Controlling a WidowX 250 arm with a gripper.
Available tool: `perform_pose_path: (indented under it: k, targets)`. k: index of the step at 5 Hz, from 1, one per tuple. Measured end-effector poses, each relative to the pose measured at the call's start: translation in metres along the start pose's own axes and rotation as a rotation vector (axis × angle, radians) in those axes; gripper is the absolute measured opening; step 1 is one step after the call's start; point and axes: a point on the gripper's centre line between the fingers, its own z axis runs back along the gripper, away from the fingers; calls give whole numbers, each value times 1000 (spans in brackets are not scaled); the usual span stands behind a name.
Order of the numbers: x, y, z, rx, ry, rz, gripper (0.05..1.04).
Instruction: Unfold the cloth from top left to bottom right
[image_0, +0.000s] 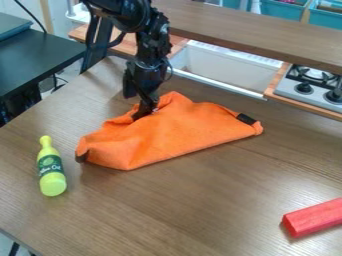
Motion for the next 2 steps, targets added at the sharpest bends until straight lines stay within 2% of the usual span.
perform_pose_path:
  k: [2]
  targets:
    - [2,1,0,7,-8,9,398]
